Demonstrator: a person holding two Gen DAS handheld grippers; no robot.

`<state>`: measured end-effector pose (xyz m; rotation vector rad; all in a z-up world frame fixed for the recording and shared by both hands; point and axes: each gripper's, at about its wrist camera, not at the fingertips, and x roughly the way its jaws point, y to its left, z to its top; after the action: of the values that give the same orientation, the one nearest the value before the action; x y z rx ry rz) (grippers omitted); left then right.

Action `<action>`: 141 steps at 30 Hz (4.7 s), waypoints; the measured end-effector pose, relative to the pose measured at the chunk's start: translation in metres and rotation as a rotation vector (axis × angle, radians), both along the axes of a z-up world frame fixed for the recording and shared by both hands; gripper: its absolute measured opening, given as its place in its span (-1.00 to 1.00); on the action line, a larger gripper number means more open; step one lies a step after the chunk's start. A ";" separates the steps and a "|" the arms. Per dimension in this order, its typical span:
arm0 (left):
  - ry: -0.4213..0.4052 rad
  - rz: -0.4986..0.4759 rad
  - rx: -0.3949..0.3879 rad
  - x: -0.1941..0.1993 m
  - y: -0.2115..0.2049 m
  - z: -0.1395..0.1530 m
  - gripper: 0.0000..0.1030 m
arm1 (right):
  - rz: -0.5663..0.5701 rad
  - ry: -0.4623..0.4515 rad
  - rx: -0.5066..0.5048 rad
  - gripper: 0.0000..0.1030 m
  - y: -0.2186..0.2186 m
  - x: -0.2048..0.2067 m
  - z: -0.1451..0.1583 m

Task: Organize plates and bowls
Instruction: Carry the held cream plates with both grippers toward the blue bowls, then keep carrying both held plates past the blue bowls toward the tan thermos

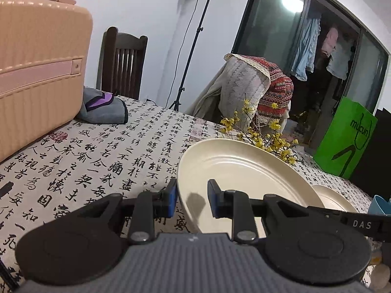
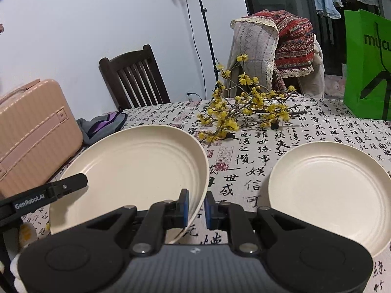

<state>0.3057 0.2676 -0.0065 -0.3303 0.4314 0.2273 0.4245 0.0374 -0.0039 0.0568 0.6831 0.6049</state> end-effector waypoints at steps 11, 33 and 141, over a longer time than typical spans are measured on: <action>0.004 -0.027 0.021 -0.009 -0.021 0.011 -0.49 | -0.021 0.012 0.016 -0.75 -0.023 -0.011 0.002; -0.004 0.002 0.042 -0.046 -0.069 0.029 -0.49 | -0.009 0.009 0.050 -0.74 -0.067 -0.041 0.014; -0.075 -0.151 0.070 -0.162 -0.209 0.042 -0.49 | -0.189 -0.072 0.132 -0.73 -0.229 -0.187 0.021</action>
<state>0.1437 0.0585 0.0354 -0.2352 0.3714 0.0825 0.2375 -0.1918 0.0168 0.2193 0.5595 0.4670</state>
